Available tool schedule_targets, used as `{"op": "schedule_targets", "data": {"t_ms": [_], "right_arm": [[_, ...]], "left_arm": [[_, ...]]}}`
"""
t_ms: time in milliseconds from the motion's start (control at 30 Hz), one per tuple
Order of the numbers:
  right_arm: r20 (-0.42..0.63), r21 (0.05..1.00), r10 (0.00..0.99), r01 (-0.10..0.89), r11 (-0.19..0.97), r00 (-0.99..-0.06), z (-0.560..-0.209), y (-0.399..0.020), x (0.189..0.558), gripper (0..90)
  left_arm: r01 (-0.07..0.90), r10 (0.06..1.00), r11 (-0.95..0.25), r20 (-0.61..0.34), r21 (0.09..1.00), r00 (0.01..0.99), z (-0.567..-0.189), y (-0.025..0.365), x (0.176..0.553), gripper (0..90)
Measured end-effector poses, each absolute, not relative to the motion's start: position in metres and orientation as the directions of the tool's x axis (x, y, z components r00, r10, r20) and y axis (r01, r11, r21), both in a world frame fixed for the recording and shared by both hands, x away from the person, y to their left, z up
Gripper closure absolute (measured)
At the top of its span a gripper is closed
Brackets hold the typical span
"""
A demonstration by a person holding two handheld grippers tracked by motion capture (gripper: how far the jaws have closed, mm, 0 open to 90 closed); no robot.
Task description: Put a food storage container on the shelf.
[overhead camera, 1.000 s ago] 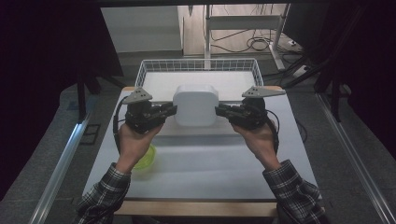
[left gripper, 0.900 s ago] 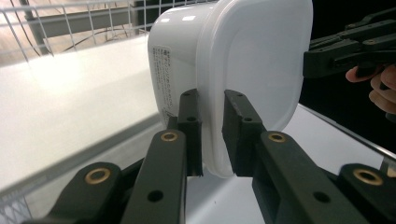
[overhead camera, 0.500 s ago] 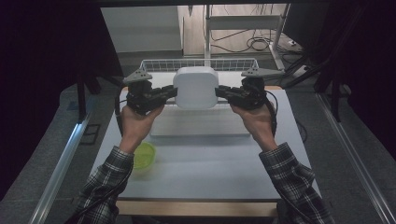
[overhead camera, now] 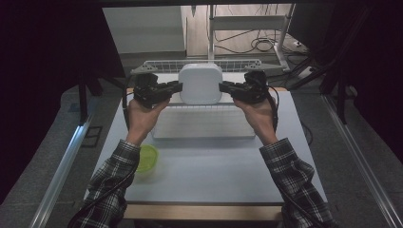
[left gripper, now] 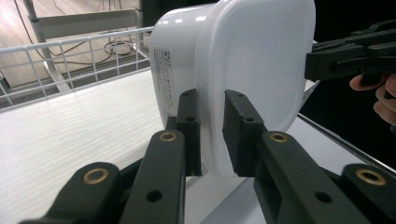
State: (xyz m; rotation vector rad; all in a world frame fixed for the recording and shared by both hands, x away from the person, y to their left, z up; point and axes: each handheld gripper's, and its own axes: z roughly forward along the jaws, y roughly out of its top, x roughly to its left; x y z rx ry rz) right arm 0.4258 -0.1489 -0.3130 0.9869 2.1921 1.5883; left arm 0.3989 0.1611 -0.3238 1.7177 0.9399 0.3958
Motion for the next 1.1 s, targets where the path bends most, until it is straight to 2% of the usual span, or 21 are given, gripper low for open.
{"op": "schedule_targets", "data": {"t_ms": [233,433,733,1100], "right_arm": [[0.175,0.916,0.658,0.366,0.164,-0.733,-0.313,-0.15,0.432,75.2],[0.156,0.923,0.658,0.346,0.168,-0.736,-0.312,-0.145,0.437,66.2],[0.123,0.926,0.672,0.328,0.187,-0.731,-0.31,-0.137,0.444,60.4],[0.102,0.92,0.686,0.33,0.21,-0.72,-0.316,-0.133,0.453,53.4]], "left_arm": [[0.362,0.747,-0.091,-0.177,0.928,0.641,-0.326,0.159,0.405,74.5],[0.343,0.749,-0.088,-0.165,0.935,0.642,-0.326,0.156,0.411,64.1],[0.317,0.779,-0.099,-0.125,0.943,0.615,-0.327,0.148,0.421,51.0],[0.333,0.784,-0.094,-0.136,0.938,0.605,-0.33,0.146,0.428,49.3]]}}
